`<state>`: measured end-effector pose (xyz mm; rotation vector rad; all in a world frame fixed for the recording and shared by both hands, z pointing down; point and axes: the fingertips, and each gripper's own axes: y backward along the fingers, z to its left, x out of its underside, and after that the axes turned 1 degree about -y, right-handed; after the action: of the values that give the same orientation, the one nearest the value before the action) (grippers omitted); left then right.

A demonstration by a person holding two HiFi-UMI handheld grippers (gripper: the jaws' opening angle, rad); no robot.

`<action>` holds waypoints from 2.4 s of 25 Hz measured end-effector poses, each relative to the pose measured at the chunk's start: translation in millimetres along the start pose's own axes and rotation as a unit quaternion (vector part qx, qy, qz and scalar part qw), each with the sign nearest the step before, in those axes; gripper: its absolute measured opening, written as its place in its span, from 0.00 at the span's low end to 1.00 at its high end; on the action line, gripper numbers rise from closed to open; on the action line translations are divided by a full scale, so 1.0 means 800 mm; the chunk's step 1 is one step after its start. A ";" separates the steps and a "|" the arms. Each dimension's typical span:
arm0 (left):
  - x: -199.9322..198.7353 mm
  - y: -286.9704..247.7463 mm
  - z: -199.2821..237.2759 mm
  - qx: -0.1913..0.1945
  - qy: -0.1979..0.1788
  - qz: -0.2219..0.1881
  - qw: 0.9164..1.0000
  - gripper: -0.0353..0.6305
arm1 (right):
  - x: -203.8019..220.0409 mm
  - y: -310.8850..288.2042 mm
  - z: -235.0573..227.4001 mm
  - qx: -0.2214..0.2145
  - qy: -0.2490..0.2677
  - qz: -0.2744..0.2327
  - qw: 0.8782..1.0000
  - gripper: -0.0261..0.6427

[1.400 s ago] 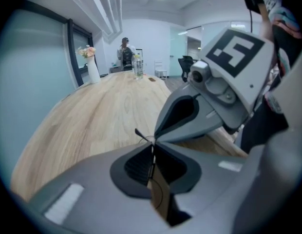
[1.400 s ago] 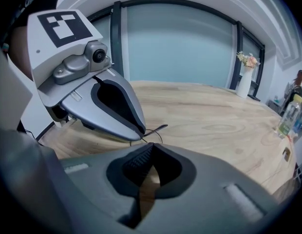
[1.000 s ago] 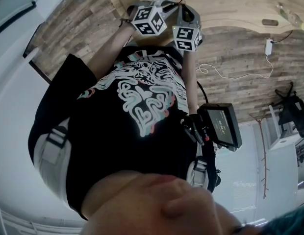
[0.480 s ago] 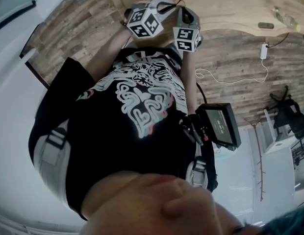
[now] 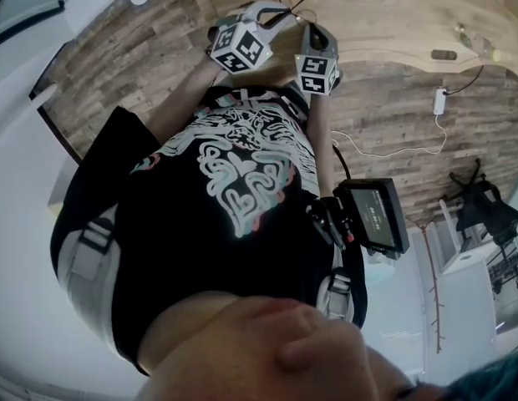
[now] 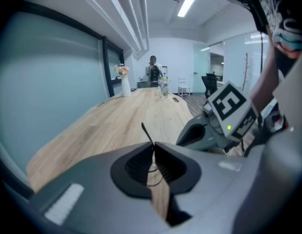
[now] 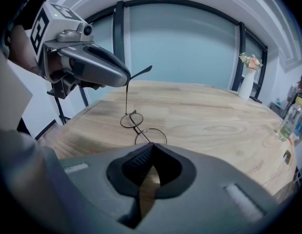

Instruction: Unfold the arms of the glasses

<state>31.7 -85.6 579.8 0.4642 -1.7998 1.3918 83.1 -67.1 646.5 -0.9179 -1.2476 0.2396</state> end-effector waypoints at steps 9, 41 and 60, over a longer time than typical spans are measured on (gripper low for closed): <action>0.003 0.006 0.037 -0.069 0.000 -0.004 0.998 0.06 | 0.005 0.000 -0.003 0.004 0.004 0.001 1.000 0.04; -0.012 -0.013 0.057 -0.031 0.114 -0.036 0.992 0.06 | 0.000 0.002 -0.003 -0.025 -0.007 0.018 0.999 0.04; -0.014 -0.001 0.038 -0.020 0.099 -0.029 0.994 0.06 | -0.053 -0.020 0.036 -0.055 0.135 0.058 0.988 0.13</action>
<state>28.4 -116.5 569.3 0.3408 -1.6386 1.3115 37.9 -90.4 628.7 -1.0824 -0.9663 0.1342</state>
